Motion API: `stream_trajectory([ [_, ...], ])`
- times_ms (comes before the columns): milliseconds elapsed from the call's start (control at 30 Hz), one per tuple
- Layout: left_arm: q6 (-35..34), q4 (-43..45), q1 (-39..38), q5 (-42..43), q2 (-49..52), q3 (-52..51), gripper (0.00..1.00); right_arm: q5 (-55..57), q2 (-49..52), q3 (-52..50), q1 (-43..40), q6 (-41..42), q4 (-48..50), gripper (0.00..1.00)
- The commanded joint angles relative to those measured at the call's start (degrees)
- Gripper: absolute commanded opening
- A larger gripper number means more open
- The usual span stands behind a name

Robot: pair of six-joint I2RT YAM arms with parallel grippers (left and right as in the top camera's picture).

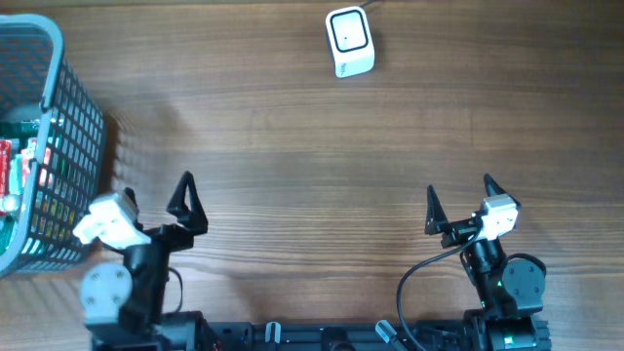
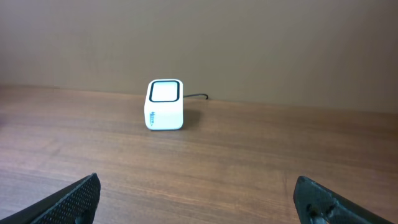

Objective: Scan the item barcode
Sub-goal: 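Move the left gripper toward the grey basket, then reach into the basket and grasp the green-capped jar with the left gripper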

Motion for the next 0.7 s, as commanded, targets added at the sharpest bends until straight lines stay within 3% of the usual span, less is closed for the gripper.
stream_trajectory([
  [0, 3.89, -14.95, -0.28, 5.27, 15.72, 21.94, 1.00, 0.57, -0.24, 0.00, 0.24, 0.09, 0.37, 1.00],
  [67, 5.53, -27.47, -0.28, 5.79, 25.22, 35.34, 1.00, 0.57, -0.26, 0.00, 0.24, 0.09, 0.37, 1.00],
  [167, 5.77, -37.94, -0.28, 7.10, 37.11, 50.80, 1.00, 0.57, -0.26, 0.00, 0.24, 0.07, 0.37, 1.00],
  [433, 2.10, -37.62, -0.26, 6.62, 46.29, 54.82, 1.00, 0.57, -0.26, 0.00, 0.24, 0.07, 0.37, 1.00],
  [667, -1.57, -47.21, -0.26, -9.64, 58.66, 75.47, 1.00, 0.57, -0.24, 0.00, 0.24, 0.07, 0.37, 1.00],
])
